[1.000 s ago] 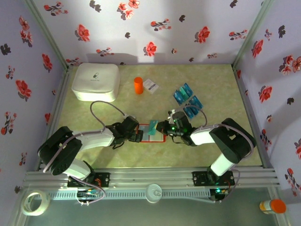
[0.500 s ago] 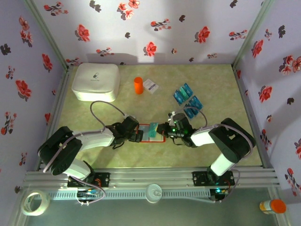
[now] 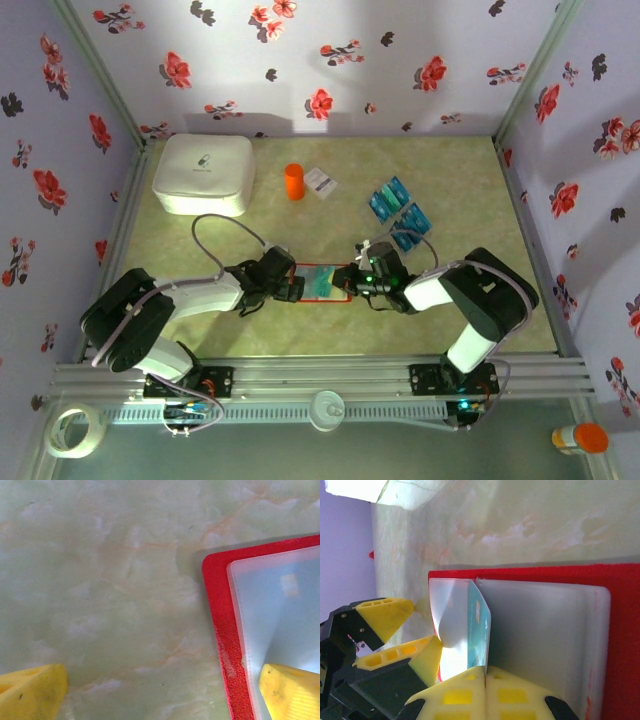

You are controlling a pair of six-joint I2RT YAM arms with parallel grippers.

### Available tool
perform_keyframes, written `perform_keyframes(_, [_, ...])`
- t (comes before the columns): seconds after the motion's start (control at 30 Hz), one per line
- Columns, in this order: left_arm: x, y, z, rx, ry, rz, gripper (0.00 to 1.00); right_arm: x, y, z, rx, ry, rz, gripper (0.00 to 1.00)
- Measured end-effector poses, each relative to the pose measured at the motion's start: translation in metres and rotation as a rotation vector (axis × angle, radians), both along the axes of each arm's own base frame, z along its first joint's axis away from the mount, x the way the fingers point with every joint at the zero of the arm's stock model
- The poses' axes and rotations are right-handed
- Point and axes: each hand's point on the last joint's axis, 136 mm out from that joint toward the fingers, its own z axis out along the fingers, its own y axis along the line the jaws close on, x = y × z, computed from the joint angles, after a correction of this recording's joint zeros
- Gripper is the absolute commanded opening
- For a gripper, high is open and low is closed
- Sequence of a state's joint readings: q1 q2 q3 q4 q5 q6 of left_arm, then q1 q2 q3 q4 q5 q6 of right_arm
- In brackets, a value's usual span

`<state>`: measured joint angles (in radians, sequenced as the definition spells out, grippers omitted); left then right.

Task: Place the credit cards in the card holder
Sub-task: Insert the credit card into the card slot.

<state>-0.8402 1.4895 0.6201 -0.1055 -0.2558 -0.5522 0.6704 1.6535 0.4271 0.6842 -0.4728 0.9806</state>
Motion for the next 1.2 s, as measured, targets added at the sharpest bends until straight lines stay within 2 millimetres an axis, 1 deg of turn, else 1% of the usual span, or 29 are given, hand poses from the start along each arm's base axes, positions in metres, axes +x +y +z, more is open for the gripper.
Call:
perform_keyframes(0.47, [0.000, 0.000, 0.000, -0.001, -0.001, 0.000, 1.00, -0.005, 0.002, -0.003, 0.005, 0.023, 0.026, 0.00])
perform_keyframes(0.77, [0.001, 0.000, 0.000, 0.001, -0.004, 0.001, 1.00, -0.002, 0.012, -0.004, 0.016, 0.046, 0.060, 0.00])
perform_keyframes(0.83, [0.001, 0.000, 0.000, 0.002, -0.005, 0.001, 1.00, -0.002, 0.015, -0.004, 0.018, 0.053, 0.069, 0.09])
perform_keyframes(0.93, [0.001, -0.001, 0.000, 0.001, -0.007, 0.001, 1.00, -0.002, 0.019, 0.000, 0.033, 0.054, 0.088, 0.28])
perform_keyframes(1.03, [0.001, -0.001, 0.000, 0.001, -0.007, 0.001, 1.00, -0.001, 0.022, 0.008, 0.030, 0.039, 0.110, 0.39])
perform_keyframes(1.13, [0.001, -0.001, 0.000, 0.000, -0.008, 0.001, 1.00, -0.003, 0.016, 0.012, -0.028, 0.029, 0.123, 0.45])
perform_keyframes(1.2, [0.002, -0.001, 0.000, 0.000, -0.009, 0.001, 1.00, -0.005, 0.008, 0.013, -0.080, 0.026, 0.128, 0.44])
